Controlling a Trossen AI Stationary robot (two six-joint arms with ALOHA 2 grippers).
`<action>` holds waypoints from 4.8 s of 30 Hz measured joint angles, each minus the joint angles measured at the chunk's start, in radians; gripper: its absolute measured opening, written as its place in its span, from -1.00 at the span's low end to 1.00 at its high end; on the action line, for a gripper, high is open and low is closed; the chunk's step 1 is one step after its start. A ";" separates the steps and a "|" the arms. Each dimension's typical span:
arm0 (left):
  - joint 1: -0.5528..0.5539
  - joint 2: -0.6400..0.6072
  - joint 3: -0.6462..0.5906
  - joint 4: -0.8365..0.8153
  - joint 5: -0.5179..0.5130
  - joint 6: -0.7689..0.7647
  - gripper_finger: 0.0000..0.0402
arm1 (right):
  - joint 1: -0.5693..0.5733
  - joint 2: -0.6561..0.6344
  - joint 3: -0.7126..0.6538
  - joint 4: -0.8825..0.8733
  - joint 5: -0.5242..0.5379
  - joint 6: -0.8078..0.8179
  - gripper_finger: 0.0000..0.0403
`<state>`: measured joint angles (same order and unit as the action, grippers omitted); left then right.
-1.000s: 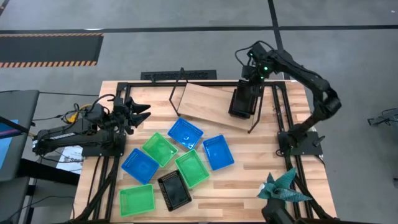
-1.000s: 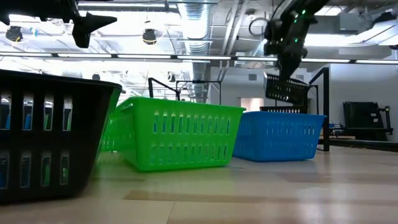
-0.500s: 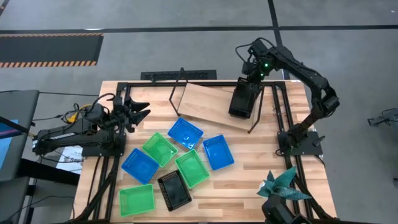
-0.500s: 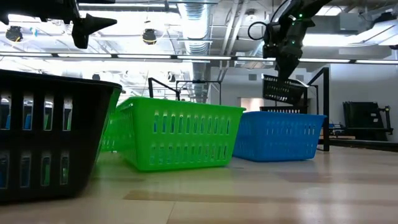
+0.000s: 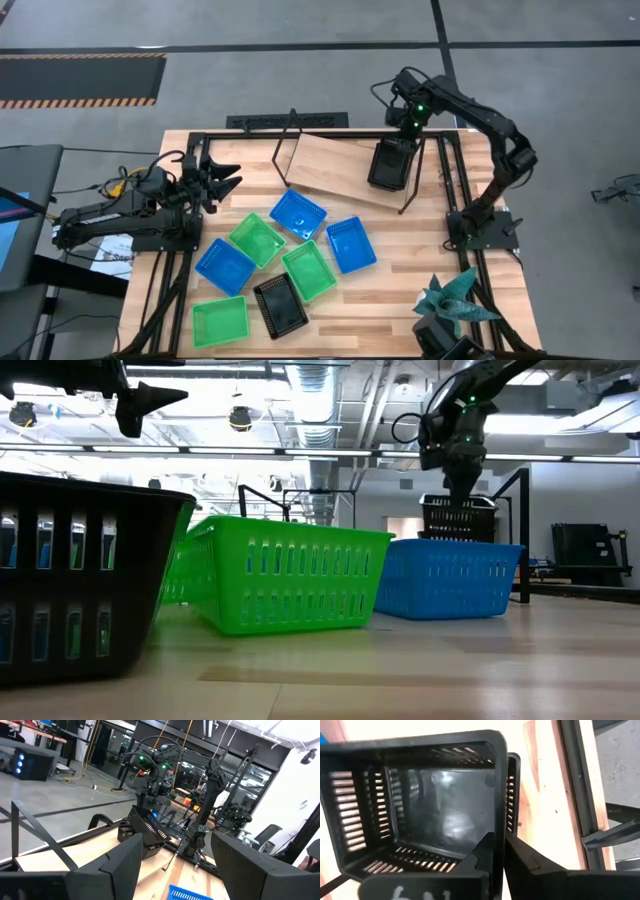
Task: Stack baskets on shelf by color
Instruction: Stack the right black bin on top of the black bin on the shelf, then stack the black bin on top of the black bin on the shelf
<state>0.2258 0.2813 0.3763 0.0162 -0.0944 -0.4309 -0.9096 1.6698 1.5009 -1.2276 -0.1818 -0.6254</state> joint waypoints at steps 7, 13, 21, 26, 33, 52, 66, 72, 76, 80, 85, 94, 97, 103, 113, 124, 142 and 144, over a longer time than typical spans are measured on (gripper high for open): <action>0.000 0.000 0.000 0.000 0.000 0.000 0.13 | -0.003 0.000 0.000 -0.001 0.002 -0.004 -0.71; 0.000 0.000 0.000 0.000 0.000 -0.001 0.13 | -0.003 0.000 0.000 0.000 0.018 -0.004 -0.53; 0.000 0.000 0.000 0.000 0.000 -0.005 0.13 | 0.000 0.000 0.004 0.002 0.053 -0.003 -0.10; 0.000 0.000 0.000 0.000 0.000 -0.021 0.13 | 0.002 -0.005 0.099 -0.046 0.052 0.041 0.03; 0.000 0.000 0.000 0.000 0.031 -0.029 0.13 | 0.069 -0.009 0.323 -0.185 -0.022 0.198 0.05; 0.000 0.000 0.000 -0.029 0.073 -0.036 0.13 | 1.048 -0.011 0.378 -0.001 0.017 0.715 -0.02; 0.000 0.000 0.000 -0.037 0.147 -0.088 0.13 | 1.462 0.255 0.378 0.640 0.340 0.703 -0.11; 0.000 0.000 0.000 -0.048 0.153 -0.095 0.13 | 1.443 0.416 0.378 0.794 0.339 0.700 -0.11; 0.000 0.000 0.000 -0.066 0.169 -0.105 0.13 | 1.429 0.498 0.380 0.873 0.284 0.704 -0.09; 0.000 0.000 0.000 -0.089 0.169 -0.105 0.13 | 1.427 0.563 0.425 0.883 0.262 0.707 -0.09; 0.000 0.000 0.000 -0.113 0.168 -0.105 0.13 | 1.424 0.625 0.468 0.877 0.256 0.706 -0.11; 0.000 0.000 0.000 -0.157 0.168 -0.111 0.13 | 1.424 0.707 0.488 0.867 0.231 0.738 -0.13; 0.000 0.000 0.000 -0.171 0.168 -0.113 0.13 | 1.424 0.708 0.488 0.856 0.230 0.738 -0.13; 0.000 0.000 0.000 -0.187 0.168 -0.115 0.13 | 1.424 0.708 0.488 0.817 0.230 0.750 -0.14; 0.000 0.000 0.000 -0.186 0.167 -0.116 0.13 | 1.424 0.708 0.471 0.782 0.233 0.757 -0.19; 0.000 0.000 0.000 -0.185 0.167 -0.116 0.13 | 1.420 0.708 0.471 0.768 0.233 0.760 -0.19; 0.000 0.000 0.000 -0.185 0.167 -0.116 0.13 | 1.411 0.711 0.471 0.768 0.253 0.767 -0.19; 0.000 0.000 0.000 -0.185 0.167 -0.116 0.13 | 1.411 0.725 0.472 0.777 0.256 0.772 -0.19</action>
<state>0.2260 0.2813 0.3767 -0.1687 0.0727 -0.5465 0.5014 2.3945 1.9728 -0.4510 0.0743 0.1467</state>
